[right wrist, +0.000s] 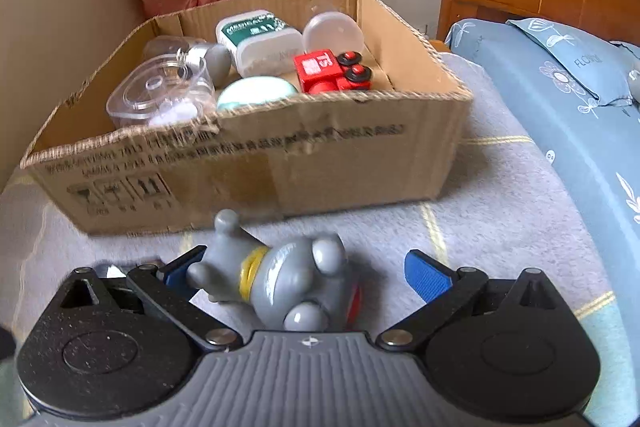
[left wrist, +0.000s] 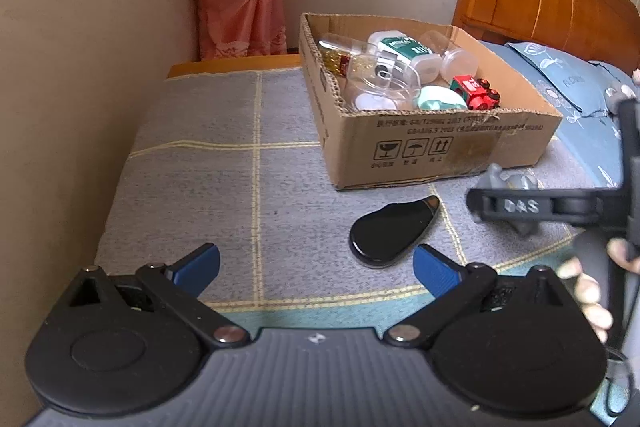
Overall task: Organize rigid objects
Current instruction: 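Withdraw both grippers toward black teardrop key fob and grey toy figure, then close left gripper on black teardrop key fob while right gripper approaches grey toy figure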
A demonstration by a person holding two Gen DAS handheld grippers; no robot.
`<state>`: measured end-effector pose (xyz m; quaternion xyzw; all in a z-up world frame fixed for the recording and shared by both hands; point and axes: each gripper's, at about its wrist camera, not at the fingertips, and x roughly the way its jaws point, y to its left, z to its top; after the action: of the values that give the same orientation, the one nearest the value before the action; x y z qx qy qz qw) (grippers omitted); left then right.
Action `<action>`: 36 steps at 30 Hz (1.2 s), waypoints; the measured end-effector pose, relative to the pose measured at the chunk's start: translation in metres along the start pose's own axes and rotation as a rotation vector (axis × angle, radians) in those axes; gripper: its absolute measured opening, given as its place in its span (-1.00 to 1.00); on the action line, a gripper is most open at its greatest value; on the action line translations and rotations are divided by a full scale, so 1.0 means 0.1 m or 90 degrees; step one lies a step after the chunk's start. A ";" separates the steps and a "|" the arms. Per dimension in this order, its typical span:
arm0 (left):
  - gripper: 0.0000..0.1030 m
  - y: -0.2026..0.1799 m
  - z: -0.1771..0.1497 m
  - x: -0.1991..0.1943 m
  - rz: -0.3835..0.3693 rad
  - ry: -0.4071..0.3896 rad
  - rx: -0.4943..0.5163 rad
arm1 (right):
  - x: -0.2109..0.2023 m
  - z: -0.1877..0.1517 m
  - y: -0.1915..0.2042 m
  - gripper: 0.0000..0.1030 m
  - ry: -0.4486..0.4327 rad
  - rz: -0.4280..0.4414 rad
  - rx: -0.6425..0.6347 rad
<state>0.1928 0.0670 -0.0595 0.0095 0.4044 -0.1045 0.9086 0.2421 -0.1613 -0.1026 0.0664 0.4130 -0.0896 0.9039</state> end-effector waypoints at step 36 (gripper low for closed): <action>0.98 -0.28 -0.04 0.49 -0.014 0.055 0.024 | -0.21 -0.30 -0.29 1.00 -0.008 0.026 -0.092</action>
<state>0.2163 0.0307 -0.0965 0.0264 0.4414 -0.1218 0.8886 0.2003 -0.1814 -0.1081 0.0087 0.4111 -0.0412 0.9106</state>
